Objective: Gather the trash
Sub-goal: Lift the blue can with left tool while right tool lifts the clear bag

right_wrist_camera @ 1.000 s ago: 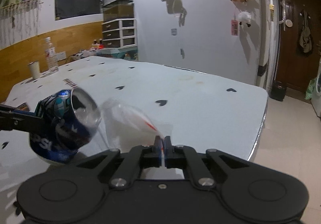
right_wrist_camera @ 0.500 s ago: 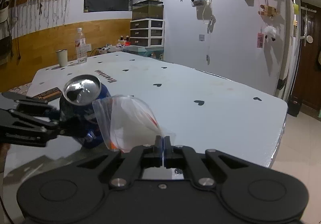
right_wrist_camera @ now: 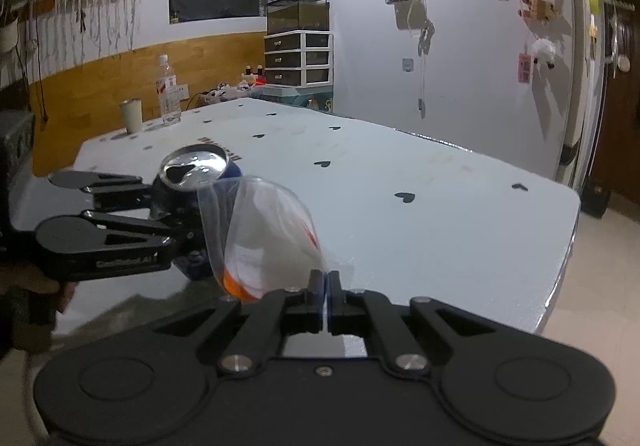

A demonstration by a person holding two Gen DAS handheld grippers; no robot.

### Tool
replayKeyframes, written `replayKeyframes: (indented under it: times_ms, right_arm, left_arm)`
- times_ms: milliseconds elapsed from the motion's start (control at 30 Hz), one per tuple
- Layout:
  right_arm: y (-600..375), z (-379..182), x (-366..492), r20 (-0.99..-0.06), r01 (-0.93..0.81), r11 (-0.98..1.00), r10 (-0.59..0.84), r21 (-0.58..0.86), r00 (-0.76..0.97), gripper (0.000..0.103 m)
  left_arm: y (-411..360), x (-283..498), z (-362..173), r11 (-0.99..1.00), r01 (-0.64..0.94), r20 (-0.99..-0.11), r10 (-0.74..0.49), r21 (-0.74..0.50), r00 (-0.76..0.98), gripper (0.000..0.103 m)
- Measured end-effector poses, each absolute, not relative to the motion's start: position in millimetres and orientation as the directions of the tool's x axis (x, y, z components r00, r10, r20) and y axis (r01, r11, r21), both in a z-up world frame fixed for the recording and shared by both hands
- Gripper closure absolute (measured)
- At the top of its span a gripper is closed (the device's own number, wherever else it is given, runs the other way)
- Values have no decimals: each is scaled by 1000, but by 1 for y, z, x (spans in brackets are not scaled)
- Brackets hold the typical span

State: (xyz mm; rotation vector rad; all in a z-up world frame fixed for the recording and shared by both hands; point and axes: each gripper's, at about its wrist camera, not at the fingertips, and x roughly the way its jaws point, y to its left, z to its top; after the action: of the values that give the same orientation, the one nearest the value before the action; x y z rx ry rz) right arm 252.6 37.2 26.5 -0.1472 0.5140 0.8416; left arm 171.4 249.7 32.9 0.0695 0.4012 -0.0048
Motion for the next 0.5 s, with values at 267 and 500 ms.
replayKeyframes:
  times_ms: [267, 500]
  right_arm:
    - [13, 33, 247, -517, -732, 676, 659, 88, 547, 100]
    - [15, 22, 217, -518, -779, 618, 633, -111, 576, 81]
  left_arm:
    - [259, 161, 32, 998, 2, -415, -25, -56, 909, 76]
    - [255, 147, 32, 995, 19, -421, -59, -98, 905, 76]
